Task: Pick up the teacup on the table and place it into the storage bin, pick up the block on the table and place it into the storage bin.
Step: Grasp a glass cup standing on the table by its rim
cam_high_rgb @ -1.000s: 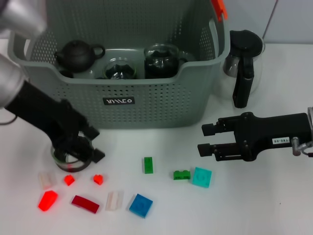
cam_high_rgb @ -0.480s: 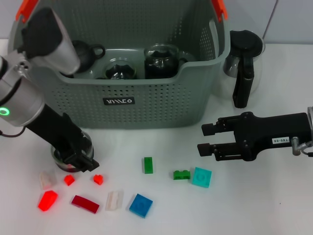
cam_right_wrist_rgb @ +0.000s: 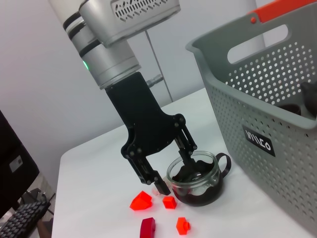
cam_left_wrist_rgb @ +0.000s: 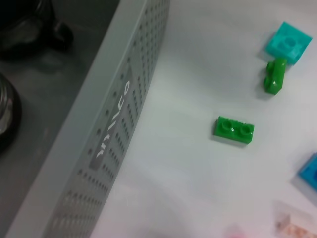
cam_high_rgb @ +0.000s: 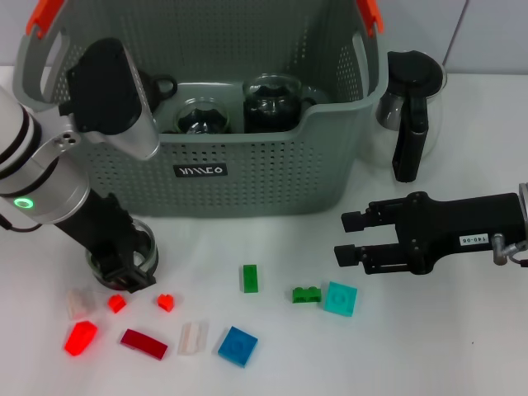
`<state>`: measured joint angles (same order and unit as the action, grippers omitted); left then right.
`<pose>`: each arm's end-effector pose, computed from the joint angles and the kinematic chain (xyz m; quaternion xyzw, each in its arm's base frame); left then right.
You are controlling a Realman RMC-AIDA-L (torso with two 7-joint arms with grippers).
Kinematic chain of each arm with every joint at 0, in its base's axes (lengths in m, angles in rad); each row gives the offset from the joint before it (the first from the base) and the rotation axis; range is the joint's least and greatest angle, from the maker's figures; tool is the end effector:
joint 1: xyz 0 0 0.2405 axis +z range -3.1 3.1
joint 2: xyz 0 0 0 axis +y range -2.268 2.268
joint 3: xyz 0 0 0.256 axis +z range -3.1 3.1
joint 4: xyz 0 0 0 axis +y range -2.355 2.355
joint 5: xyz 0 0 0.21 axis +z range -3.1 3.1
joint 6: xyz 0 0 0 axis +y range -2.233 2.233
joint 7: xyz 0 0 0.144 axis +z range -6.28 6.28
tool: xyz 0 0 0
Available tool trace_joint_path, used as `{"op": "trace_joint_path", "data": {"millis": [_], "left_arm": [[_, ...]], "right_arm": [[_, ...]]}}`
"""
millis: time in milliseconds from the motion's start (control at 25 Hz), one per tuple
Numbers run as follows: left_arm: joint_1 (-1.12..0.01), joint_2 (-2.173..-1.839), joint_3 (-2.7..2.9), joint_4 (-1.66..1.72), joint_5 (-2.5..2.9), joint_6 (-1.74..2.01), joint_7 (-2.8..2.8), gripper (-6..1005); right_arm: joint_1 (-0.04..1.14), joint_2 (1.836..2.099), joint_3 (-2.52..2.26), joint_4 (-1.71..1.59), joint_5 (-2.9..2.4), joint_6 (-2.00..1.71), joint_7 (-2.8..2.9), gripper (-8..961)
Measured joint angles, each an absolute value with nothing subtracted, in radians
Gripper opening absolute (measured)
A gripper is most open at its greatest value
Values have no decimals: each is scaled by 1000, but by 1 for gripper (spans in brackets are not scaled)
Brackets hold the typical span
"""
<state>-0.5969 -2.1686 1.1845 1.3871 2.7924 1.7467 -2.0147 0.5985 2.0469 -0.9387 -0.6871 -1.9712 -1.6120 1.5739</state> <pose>-0.2021 0.3357 0.0156 -0.9508 -0.1580 0.2469 0.1000 0.2255 0.3326 -0.0152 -0.9593 0.2117 0.1865 0.0095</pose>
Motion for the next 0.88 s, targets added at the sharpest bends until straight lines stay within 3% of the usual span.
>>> {"op": "trace_joint_path", "data": {"millis": [880], "left_arm": [[-585,-2170,1299,1331,2856,1662,-2050,575]], "right_arm": [[601,2047,-939,-687,-1971,-1613,1574,642]]}}
